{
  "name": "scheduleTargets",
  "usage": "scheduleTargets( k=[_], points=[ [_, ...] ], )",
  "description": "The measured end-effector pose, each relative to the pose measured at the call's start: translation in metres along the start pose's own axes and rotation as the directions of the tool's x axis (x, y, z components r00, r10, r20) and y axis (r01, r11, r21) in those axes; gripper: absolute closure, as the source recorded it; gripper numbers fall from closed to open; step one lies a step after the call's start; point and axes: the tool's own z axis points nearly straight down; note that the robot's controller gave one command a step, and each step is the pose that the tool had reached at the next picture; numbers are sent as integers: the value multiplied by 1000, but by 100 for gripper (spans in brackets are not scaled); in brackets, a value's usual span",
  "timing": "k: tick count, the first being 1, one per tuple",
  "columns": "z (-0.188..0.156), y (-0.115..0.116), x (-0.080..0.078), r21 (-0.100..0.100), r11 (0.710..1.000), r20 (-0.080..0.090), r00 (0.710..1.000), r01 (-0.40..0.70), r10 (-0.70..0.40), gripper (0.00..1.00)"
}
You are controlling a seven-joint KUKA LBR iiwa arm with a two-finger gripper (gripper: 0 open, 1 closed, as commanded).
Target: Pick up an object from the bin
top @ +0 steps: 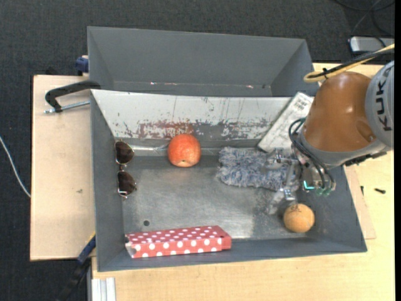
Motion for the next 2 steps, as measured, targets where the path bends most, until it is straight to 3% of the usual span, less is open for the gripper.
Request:
scheduleTargets(
  k=[1,2],
  points=[
    [-3,0,-2,1,1000,8,1000,0,0,0],
    [52,5,-42,1,999,34,998,-54,54,100]
  ],
)
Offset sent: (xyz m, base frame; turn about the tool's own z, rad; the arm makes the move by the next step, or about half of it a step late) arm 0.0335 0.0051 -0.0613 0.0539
